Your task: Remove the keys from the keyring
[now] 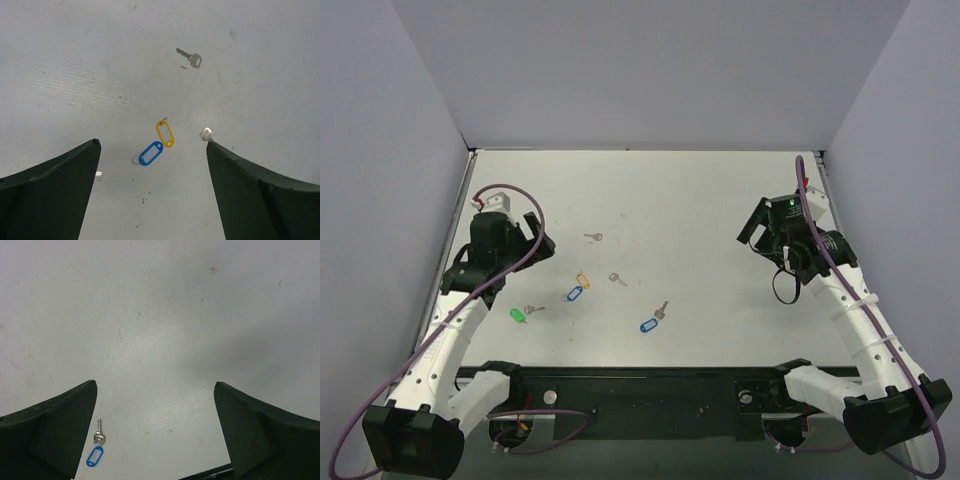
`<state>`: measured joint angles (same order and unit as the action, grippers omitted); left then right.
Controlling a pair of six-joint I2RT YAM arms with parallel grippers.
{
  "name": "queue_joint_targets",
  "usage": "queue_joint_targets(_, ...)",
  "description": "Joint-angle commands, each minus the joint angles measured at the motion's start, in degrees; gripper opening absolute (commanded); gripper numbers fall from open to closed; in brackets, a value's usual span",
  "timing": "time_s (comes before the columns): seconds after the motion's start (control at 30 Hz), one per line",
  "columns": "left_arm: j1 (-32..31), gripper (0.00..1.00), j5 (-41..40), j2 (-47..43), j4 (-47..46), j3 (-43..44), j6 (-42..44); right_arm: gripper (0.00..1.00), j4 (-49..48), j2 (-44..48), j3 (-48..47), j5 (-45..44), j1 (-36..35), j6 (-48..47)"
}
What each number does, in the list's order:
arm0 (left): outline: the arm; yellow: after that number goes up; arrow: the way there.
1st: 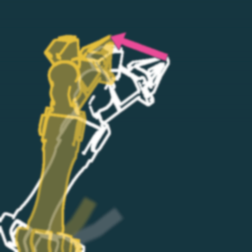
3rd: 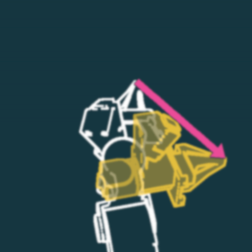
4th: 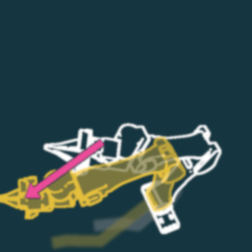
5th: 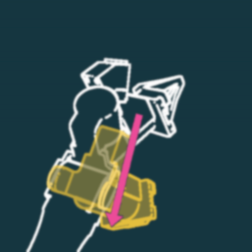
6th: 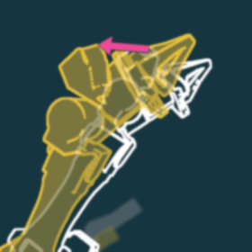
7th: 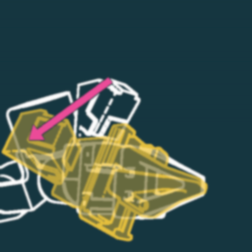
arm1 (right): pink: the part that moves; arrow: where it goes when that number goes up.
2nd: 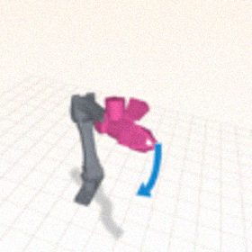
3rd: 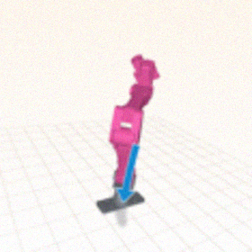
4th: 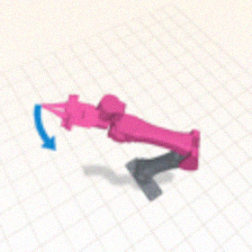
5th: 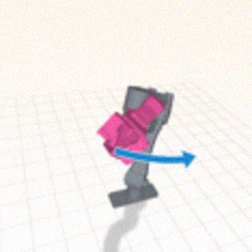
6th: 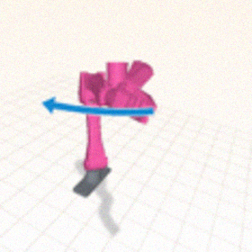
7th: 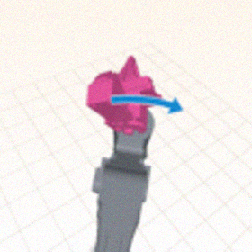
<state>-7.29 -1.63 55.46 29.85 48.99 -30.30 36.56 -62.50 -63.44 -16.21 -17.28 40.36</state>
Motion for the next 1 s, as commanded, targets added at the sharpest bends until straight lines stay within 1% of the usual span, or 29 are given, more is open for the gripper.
queue_joint_targets(0.0, -2.64, 0.98, -2.59, -0.62, 6.53, 3.30, 1.83, 0.97, 9.40, 1.15, -3.97, 1.44, -1.35, -0.02)
queue_joint_targets(0.07, -3.78, 0.98, -2.86, -0.79, 7.24, 2.61, 1.83, 0.97, 11.52, 1.67, -4.59, 0.39, -2.49, 0.51)
queue_joint_targets(0.17, -5.71, 0.98, 1.61, -2.98, 5.05, 0.23, -0.18, 0.97, 12.22, 2.99, -4.41, 0.56, -3.55, 1.73)
queue_joint_targets(0.23, -9.04, 0.98, 1.63, -3.95, 3.47, -1.09, -1.85, 1.00, 12.22, 3.87, -4.06, 1.96, -3.55, 2.96)
queue_joint_targets(0.27, -12.28, 0.98, 0.41, -4.31, 2.86, -1.44, -2.39, 1.00, 12.22, 4.22, -4.06, 3.62, -3.55, 2.88)
queue_joint_targets(0.3, -13.88, 0.98, -0.47, -4.22, 2.76, -1.44, -3.43, 1.00, 12.31, 4.49, -3.97, 4.07, -3.55, 2.88)
queue_joint_targets(0.33, -17.20, 0.98, -2.31, -4.05, 2.76, -1.36, -3.97, 1.00, 12.66, 4.75, -3.80, 4.60, -3.55, 3.14)
queue_joint_targets(0.37, -18.62, 0.98, -2.94, -3.52, 2.24, -1.36, -5.36, 1.00, 12.92, 5.10, -3.88, 4.87, -3.55, 3.41)
queue_joint_targets(0.47, -25.20, 1.00, -3.29, -2.99, -1.01, -3.11, -9.75, 1.00, 11.97, 7.82, -1.87, 8.10, -3.55, 3.50)
queue_joint_targets(0.5, -27.58, 0.95, -3.38, -2.99, -3.37, -4.33, -10.64, 1.00, 11.00, 9.66, -0.99, 9.08, -3.64, 3.41)
queue_joint_targets(0.53, -28.56, 0.93, -3.64, -2.90, -4.78, -4.95, -12.22, 1.00, 8.64, 10.55, 0.67, 10.83, -3.64, 3.58)
queue_joint_targets(0.63, -33.83, 0.90, -4.52, -1.85, -9.17, -6.71, -14.52, 1.00, 6.07, 13.54, 2.62, 12.34, -3.55, 3.67)
queue_joint_targets(0.77, -38.93, 0.85, -5.14, 1.66, -14.01, -8.56, -15.22, 0.99, 5.81, 13.81, 2.88, 15.58, -3.64, 3.76)
queue_joint_targets(0.8, -39.29, 0.84, -4.97, 3.06, -14.90, -8.91, -15.66, 0.99, 5.55, 13.90, 3.49, 15.68, -3.64, 4.11)
queue_joint_targets(0.83, -40.08, 0.83, -4.18, 3.86, -16.99, -9.87, -15.92, 0.99, 5.28, 14.33, 3.93, 18.03, -3.64, 4.37)
queue_joint_targets(0.93, -40.96, 0.79, -1.98, 6.84, -22.27, -11.81, -17.85, 0.98, 3.96, 15.56, 5.95, 19.11, -3.64, 5.25)
queue_joint_targets(0.97, -41.31, 0.77, -1.11, 7.37, -24.64, -12.95, -18.29, 0.97, 3.87, 16.26, 6.57, 19.19, -3.64, 5.34)
